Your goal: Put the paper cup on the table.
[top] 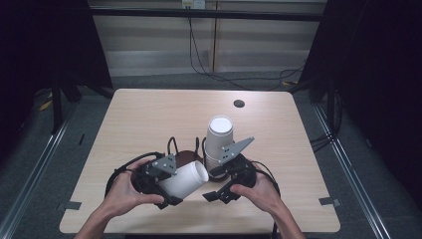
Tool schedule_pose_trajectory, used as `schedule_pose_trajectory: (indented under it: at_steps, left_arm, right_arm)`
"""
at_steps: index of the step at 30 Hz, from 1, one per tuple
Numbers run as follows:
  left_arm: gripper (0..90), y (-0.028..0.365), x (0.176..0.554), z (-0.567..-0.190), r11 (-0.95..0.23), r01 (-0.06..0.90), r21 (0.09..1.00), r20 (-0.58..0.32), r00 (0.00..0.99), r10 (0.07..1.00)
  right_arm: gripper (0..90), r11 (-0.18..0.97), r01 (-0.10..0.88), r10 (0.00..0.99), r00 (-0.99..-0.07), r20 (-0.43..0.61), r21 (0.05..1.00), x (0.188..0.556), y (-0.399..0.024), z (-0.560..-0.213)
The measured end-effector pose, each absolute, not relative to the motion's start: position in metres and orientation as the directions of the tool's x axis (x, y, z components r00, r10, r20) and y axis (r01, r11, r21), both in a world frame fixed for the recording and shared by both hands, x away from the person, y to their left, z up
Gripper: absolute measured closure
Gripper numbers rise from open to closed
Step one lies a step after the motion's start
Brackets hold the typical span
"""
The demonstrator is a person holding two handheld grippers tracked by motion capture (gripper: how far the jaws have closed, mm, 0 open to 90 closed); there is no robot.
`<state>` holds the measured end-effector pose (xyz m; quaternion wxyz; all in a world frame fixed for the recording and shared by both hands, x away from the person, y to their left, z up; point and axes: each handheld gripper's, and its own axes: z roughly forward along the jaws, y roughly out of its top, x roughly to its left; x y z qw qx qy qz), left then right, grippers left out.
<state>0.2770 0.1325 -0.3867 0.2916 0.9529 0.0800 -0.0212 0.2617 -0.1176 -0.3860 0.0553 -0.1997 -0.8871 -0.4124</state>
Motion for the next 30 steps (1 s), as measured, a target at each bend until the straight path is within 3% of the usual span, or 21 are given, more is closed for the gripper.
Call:
schedule_pose_trajectory:
  at_steps: [9, 17, 20, 30]
  left_arm:
    - [17.6, 0.117, 0.272, -0.383, -0.855, 0.112, 0.506, -0.056, 0.994, 0.097]
    - [17.6, 0.110, 0.267, -0.393, -0.883, 0.095, 0.461, -0.055, 0.995, 0.078]
    - [17.5, 0.108, 0.266, -0.396, -0.894, 0.081, 0.441, -0.058, 0.996, 0.062]
    - [18.1, 0.093, 0.259, -0.402, -0.919, 0.021, 0.394, -0.033, 0.999, 0.008]
  right_arm:
    - [14.7, 0.626, 0.386, 0.287, -0.922, 0.260, 0.677, 0.263, -0.116, -0.386]
    - [14.8, 0.698, 0.402, 0.272, -0.914, 0.300, 0.592, 0.265, -0.113, -0.399]
    - [19.7, 0.726, 0.397, 0.251, -0.913, 0.321, 0.561, 0.268, -0.110, -0.402]
    - [15.4, 0.759, 0.381, 0.226, -0.915, 0.334, 0.528, 0.268, -0.103, -0.405]
